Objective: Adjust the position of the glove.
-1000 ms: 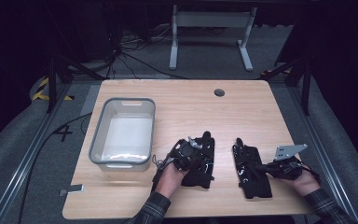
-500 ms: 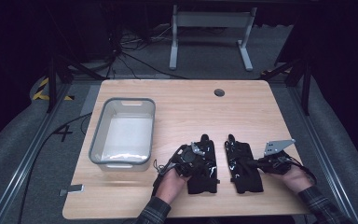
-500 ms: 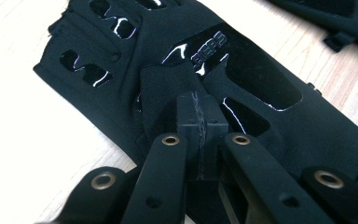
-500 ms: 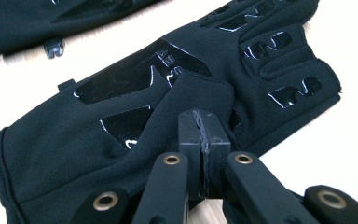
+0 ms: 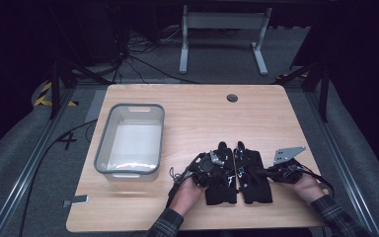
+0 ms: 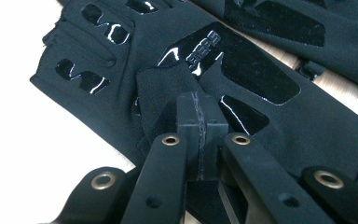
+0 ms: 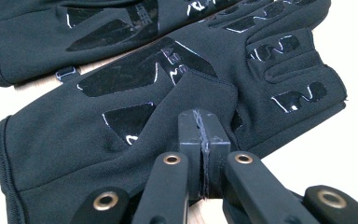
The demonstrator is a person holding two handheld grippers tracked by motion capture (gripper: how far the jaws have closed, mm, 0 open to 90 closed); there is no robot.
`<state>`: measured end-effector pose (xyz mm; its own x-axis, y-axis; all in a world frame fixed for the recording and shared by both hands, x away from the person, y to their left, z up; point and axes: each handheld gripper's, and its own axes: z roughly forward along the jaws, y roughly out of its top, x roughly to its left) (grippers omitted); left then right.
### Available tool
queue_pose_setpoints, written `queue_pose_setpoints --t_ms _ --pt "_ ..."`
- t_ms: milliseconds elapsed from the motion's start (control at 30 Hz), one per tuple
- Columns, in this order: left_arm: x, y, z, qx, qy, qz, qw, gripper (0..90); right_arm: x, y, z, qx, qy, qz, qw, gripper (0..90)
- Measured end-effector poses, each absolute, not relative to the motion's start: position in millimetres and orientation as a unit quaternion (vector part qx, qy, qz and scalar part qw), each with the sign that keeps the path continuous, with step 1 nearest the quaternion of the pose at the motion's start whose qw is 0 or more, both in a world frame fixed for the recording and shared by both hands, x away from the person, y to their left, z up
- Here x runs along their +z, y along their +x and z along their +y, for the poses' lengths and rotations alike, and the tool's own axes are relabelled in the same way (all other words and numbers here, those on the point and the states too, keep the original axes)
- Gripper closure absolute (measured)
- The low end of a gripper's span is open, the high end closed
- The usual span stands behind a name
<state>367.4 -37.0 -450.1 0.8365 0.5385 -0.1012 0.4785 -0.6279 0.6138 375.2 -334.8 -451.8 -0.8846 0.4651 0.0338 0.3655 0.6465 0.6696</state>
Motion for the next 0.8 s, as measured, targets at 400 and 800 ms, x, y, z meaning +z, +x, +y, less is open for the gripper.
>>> queue_pose_setpoints --t_ms 400,800 --pt "-445.8 366.8 -25.0 0.043 0.89 0.293 0.347 84.2 -448.8 372.4 -336.6 0.36 0.222 0.903 0.076 89.3" --pt "-443.2 362.6 -5.0 0.078 0.865 0.344 0.355 53.2 -444.4 363.9 -351.3 0.37 0.229 0.896 0.09 87.6"
